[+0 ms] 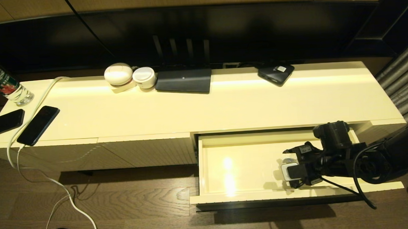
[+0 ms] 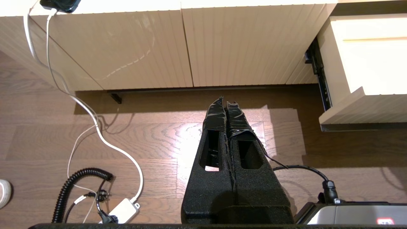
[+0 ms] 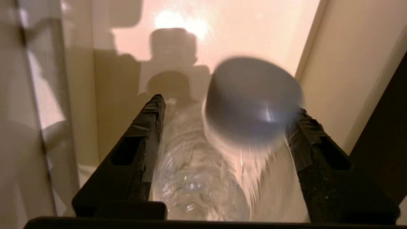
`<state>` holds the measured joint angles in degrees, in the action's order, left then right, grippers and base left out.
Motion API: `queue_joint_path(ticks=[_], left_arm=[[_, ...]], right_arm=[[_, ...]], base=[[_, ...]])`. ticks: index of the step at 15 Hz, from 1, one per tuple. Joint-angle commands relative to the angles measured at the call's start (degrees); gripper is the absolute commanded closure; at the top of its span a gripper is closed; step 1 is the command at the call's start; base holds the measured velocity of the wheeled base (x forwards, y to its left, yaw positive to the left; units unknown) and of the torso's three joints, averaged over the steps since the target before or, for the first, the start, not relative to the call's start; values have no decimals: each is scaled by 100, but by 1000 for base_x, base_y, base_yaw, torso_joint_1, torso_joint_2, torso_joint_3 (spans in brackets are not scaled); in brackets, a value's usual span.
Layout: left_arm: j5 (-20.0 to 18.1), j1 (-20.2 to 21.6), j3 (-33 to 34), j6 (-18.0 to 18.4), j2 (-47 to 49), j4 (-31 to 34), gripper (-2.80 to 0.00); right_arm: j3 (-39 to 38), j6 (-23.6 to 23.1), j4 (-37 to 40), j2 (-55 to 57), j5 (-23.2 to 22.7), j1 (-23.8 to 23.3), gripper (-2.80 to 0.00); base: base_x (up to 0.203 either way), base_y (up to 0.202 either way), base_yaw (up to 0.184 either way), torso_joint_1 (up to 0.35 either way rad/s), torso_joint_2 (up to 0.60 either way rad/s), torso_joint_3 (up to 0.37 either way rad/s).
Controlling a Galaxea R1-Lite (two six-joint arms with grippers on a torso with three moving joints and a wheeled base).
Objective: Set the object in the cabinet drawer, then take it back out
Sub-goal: Put the mineral water in the drawer
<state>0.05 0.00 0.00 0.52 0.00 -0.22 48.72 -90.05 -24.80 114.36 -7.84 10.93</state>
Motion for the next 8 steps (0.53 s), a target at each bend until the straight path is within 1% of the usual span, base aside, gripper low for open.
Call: queue_joint_path(ticks=[1,5,6,8], left_arm=[[4,0,9,0,0,-4,0],[-5,0,9,0,0,-4,0],[4,0,17,0,0,-4,0],[4,0,17,0,0,-4,0]], right_arm=[[48,-48,-8,16,64,14,-280],[51,-28,-8,42,81,24,-280],[80,103,-8,34,81,50,-280],[179,194,-8,-55,76,72,-280]], base=[[0,0,0,0,0,0],[0,0,0,0,0,0],[0,0,0,0,0,0],[0,0,0,0,0,0]])
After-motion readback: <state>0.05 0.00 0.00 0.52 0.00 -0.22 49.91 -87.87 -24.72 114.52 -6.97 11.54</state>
